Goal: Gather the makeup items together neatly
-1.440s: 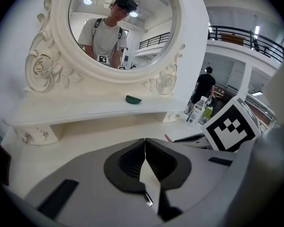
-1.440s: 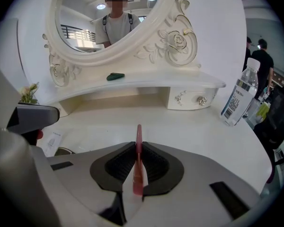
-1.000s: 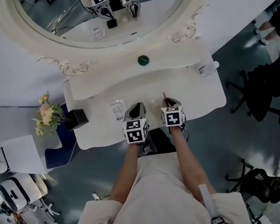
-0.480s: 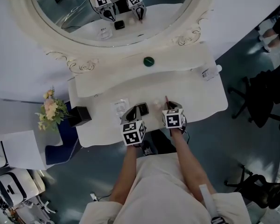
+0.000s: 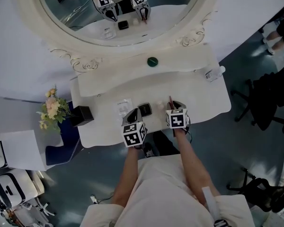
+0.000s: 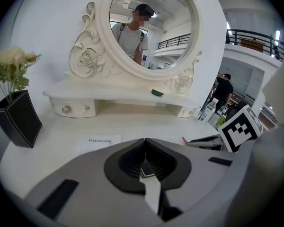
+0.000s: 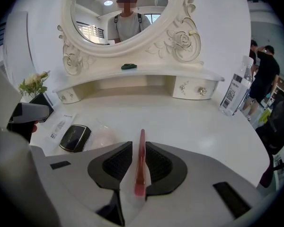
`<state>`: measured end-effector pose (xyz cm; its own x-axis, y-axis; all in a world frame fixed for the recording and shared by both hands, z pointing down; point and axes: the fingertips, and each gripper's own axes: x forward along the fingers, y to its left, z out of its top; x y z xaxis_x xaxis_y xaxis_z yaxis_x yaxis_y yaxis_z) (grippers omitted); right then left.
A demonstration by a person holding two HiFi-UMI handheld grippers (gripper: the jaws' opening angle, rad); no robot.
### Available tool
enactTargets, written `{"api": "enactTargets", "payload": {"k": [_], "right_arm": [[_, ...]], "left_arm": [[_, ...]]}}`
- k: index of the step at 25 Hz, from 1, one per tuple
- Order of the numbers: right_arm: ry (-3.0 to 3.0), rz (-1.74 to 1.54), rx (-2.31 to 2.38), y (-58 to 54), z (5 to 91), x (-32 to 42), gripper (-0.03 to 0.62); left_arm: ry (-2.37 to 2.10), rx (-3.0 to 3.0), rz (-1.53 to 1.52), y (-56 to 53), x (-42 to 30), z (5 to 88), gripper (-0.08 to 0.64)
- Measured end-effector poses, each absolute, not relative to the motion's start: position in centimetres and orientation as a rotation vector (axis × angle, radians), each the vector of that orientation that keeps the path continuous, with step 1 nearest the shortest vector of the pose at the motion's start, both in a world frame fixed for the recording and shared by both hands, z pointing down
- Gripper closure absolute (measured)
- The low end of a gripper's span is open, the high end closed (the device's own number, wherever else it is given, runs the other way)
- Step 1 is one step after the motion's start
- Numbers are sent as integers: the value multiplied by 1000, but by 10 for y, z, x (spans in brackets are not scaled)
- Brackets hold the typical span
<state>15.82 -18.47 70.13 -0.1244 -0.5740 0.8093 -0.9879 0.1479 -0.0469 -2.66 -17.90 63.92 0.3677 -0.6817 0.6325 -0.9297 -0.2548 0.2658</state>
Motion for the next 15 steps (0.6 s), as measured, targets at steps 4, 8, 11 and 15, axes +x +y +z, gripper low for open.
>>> {"api": "enactTargets", "payload": {"k": [4,8,11,15], "right_arm": [[-1792,798,1507,-181,691,156,476],[-1812,771,1532,-173,672,154,472],[-1827,753,1567,-166,654,155,466],[-1877,768,1575,-152,639,135,460]], "left_arm": [[-1395,2030,522,-173,-33,636,545],[-1389,2040,487,-167,-34,629,545],[-1374,2073,462,-165,-28,622,545],[-1368,2099,455,-155,-38,616,545]]}}
